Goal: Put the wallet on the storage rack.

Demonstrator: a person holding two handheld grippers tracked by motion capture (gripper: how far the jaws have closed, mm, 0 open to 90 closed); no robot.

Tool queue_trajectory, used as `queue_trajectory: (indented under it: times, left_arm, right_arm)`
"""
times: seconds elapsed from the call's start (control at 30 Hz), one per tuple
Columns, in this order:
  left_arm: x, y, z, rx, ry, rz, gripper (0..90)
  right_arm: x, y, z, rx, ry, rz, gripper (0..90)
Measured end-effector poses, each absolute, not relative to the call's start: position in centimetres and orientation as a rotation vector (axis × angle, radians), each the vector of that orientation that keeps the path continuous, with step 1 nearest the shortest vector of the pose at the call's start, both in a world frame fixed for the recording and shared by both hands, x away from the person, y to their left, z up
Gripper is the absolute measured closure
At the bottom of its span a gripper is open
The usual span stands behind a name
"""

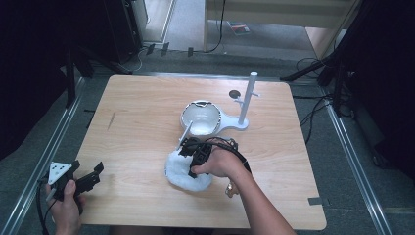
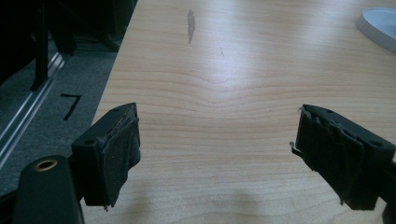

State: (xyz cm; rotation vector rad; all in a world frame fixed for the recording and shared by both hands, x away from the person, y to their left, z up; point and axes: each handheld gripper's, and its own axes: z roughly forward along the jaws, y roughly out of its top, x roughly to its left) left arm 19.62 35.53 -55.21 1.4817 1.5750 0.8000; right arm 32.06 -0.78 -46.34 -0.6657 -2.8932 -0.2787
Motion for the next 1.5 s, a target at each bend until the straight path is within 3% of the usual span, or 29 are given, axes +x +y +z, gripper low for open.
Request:
queue_trajectory:
  times: [0.67, 1.5]
  left_arm:
    - [19.6, 35.5, -55.2, 1.480, 1.578, 0.804, 14.1]
    - [19.7, 35.5, -55.2, 1.471, 1.580, 0.807, 14.1]
  right_arm:
    - [32.5, -2.8, -37.7, -0.648, -3.091, -0.323, 73.4]
    - [35.5, -3.5, -32.1, -0.612, -3.211, -0.357, 72.5]
